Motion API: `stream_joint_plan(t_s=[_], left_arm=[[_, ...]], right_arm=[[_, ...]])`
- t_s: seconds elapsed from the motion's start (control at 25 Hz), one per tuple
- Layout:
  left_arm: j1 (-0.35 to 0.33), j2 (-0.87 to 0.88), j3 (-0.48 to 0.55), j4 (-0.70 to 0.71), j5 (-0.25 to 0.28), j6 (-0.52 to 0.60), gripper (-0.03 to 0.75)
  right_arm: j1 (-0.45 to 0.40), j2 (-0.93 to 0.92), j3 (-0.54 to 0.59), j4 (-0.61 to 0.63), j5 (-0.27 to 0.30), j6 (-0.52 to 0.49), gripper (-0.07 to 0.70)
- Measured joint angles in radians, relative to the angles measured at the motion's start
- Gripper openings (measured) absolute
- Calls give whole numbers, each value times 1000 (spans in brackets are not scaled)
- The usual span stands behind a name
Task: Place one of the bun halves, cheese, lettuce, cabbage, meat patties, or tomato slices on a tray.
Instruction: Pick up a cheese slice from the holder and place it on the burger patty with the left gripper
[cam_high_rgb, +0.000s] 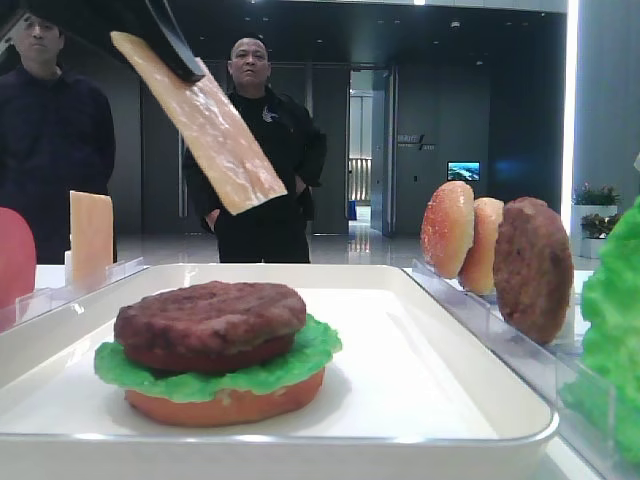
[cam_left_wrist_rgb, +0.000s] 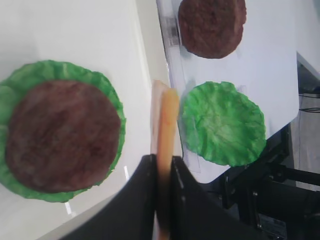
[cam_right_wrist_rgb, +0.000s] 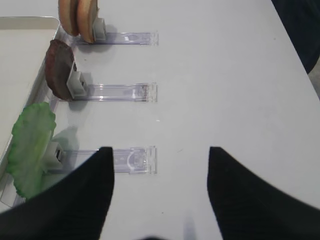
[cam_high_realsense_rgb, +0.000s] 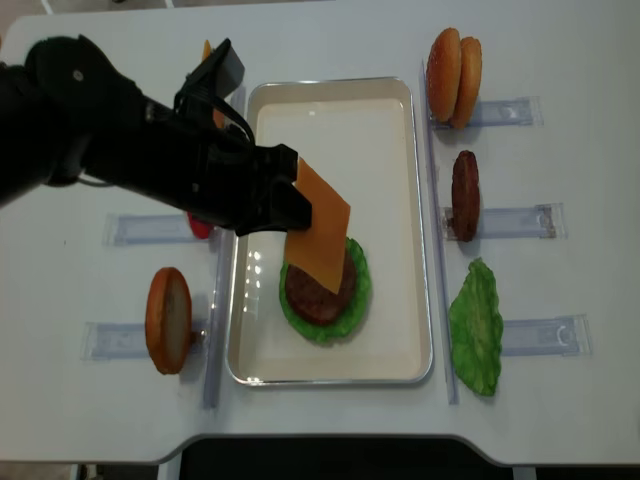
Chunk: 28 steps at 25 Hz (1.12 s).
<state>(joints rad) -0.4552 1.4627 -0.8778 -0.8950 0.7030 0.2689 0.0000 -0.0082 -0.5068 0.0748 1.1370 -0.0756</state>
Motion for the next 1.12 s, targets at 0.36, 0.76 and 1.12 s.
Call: stream_joint_plan(t_s=[0.36,0.76,1.12], left_arm=[[-10,-1,151,-169,-130,183,34],[-10,-1,202,-297,-211,302,33],[-10,-1,202,-432,-166,415,33]], right_arm=[[0,0,0,0,0,0,398],[0,0,0,0,0,0,398],[0,0,0,0,0,0,398]])
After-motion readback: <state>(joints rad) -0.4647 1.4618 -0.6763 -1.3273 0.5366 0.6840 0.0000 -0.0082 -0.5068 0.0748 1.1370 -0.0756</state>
